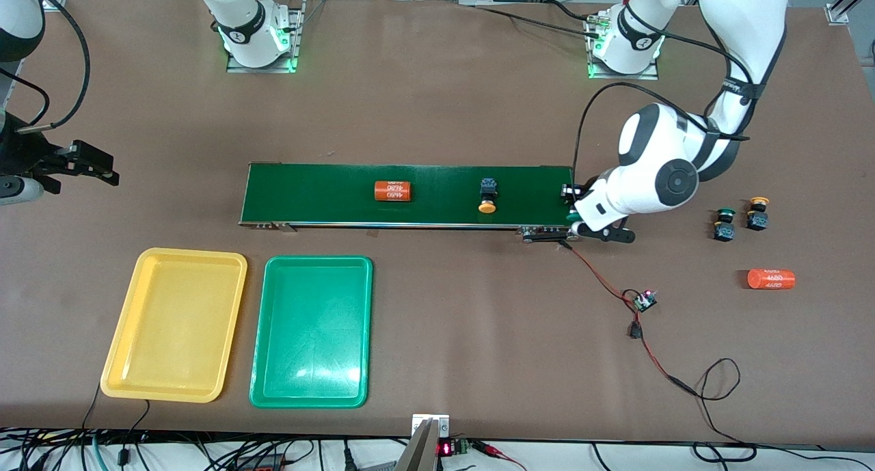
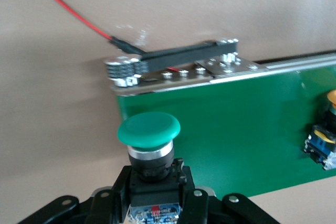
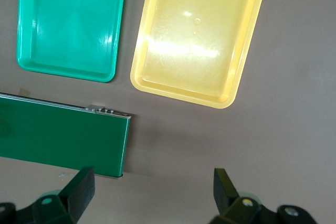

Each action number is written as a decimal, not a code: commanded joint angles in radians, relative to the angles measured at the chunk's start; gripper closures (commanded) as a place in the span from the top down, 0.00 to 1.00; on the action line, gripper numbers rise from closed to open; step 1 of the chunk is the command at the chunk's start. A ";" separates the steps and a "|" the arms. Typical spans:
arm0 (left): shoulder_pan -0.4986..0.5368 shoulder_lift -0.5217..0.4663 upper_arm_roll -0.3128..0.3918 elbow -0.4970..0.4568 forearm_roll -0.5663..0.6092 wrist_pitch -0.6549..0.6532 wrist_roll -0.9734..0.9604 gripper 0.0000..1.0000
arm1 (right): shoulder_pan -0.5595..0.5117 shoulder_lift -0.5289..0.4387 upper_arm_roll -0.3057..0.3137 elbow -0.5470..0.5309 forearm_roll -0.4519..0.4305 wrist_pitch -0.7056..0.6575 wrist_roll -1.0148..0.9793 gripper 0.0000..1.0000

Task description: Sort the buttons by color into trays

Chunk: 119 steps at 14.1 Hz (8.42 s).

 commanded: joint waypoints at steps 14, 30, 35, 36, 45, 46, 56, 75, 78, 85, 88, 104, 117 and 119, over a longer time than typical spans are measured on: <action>-0.040 -0.056 0.009 -0.099 -0.011 0.086 0.010 0.00 | 0.023 0.024 0.001 0.009 -0.010 -0.007 0.032 1.00; 0.023 -0.157 0.010 -0.059 -0.016 -0.028 0.004 1.00 | 0.035 0.029 0.001 0.012 -0.056 -0.002 0.033 1.00; 0.273 -0.143 0.012 -0.056 -0.008 -0.031 0.010 1.00 | 0.051 0.032 0.001 0.013 -0.057 -0.004 0.029 1.00; 0.314 -0.133 0.013 -0.056 -0.007 -0.026 0.012 1.00 | 0.054 0.030 0.001 0.013 -0.057 -0.006 0.030 1.00; 0.564 0.047 0.021 0.037 0.147 0.008 0.154 1.00 | 0.052 -0.022 -0.009 0.039 -0.037 -0.174 0.032 1.00; 0.595 0.076 0.021 0.069 0.148 0.004 0.209 1.00 | 0.052 -0.060 -0.012 0.036 -0.014 -0.200 0.032 1.00; 0.658 0.209 0.020 0.183 0.260 0.026 0.504 1.00 | 0.060 -0.571 -0.001 -0.566 0.065 0.037 0.058 1.00; 0.646 0.245 0.015 0.160 0.306 0.054 0.509 0.00 | 0.080 -0.372 0.301 -0.812 0.199 0.527 0.251 1.00; 0.626 0.182 -0.011 0.162 0.306 -0.046 0.503 0.00 | 0.085 -0.338 0.301 -0.810 0.202 0.534 0.253 1.00; 0.471 0.059 -0.020 0.163 0.267 -0.192 0.480 0.00 | 0.094 -0.301 0.319 -0.806 0.263 0.544 0.376 1.00; 0.355 0.044 -0.026 0.152 0.254 -0.221 0.342 0.00 | 0.089 -0.298 0.364 -0.803 0.248 0.564 0.432 1.00; 0.058 0.002 -0.026 0.100 0.124 -0.126 -0.056 0.00 | 0.095 -0.211 0.432 -0.746 0.027 0.564 0.642 1.00; -0.009 0.041 -0.026 0.085 0.070 -0.025 -0.158 0.00 | 0.178 0.018 0.430 -0.588 -0.094 0.564 0.885 1.00; -0.009 0.042 -0.026 0.079 0.070 -0.022 -0.158 0.00 | 0.180 0.032 0.429 -0.577 -0.094 0.565 0.885 1.00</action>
